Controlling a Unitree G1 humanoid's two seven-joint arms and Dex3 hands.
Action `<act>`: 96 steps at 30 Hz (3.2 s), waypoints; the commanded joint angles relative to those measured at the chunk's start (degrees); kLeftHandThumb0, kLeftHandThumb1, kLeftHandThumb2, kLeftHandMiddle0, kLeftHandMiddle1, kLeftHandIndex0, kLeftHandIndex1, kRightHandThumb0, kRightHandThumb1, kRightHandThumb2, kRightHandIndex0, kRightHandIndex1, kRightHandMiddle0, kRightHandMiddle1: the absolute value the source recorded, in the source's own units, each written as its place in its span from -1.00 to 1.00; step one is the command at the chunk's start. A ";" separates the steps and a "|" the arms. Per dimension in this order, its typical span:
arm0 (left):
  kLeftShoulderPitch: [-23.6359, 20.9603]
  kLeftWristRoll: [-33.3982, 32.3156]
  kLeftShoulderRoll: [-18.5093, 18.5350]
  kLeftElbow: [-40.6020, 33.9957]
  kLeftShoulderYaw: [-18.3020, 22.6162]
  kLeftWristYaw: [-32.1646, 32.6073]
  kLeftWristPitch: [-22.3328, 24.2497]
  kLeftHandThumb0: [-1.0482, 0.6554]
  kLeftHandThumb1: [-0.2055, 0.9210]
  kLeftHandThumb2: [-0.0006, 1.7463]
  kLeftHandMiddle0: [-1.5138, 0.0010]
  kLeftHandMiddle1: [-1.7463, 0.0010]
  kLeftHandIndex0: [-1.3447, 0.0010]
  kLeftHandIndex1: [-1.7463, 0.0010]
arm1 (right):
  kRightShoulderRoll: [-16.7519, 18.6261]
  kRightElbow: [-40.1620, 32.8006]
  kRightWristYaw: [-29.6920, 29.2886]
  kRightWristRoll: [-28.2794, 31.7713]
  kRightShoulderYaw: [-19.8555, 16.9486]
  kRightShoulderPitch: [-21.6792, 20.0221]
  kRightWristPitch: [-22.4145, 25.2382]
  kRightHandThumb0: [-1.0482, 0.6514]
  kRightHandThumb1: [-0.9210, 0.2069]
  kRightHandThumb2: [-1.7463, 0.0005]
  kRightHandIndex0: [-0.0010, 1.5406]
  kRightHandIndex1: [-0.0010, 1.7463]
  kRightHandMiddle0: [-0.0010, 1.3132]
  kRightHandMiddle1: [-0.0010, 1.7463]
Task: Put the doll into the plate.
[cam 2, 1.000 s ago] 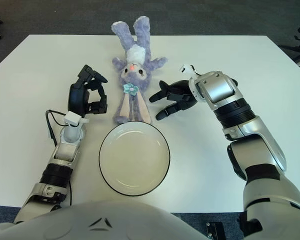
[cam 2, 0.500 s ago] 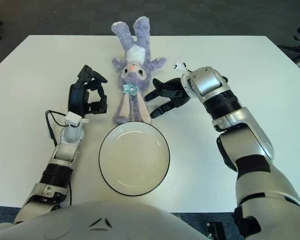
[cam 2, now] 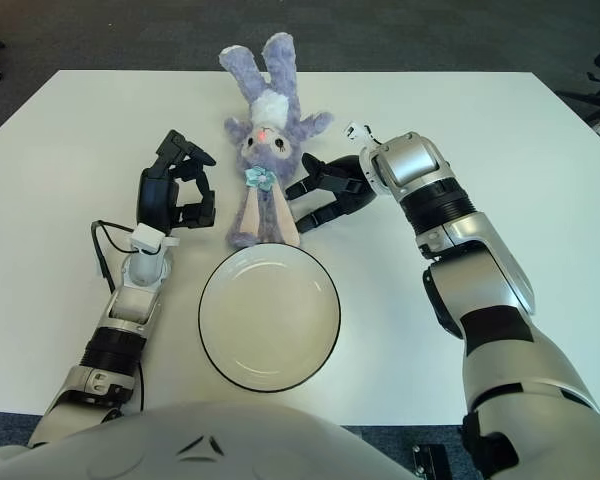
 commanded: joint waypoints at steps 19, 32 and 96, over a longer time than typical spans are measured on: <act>4.60 -1.89 -1.04 5.06 0.06 1.21 -4.52 -0.27 0.21 0.28 -0.52 -1.00 0.28 -1.00 | 7.36 6.78 -11.41 -4.12 -1.49 -1.80 3.93 -0.89 -1.00 -0.10 0.07 0.81 -1.00 0.21; 4.03 0.13 -1.11 6.23 0.79 3.68 -6.93 -0.28 0.20 0.29 -0.52 -1.00 0.27 -1.00 | 10.77 9.11 -7.92 -3.86 0.77 -4.76 3.57 -0.89 -1.00 0.19 0.62 1.00 -1.00 0.31; 3.67 -0.62 -2.38 6.63 1.22 4.64 -10.35 -0.29 0.13 0.35 -0.56 -1.00 0.22 -1.00 | 11.30 6.41 -13.01 -10.82 0.60 4.39 -17.53 -0.32 0.00 -0.15 0.60 1.00 0.23 0.56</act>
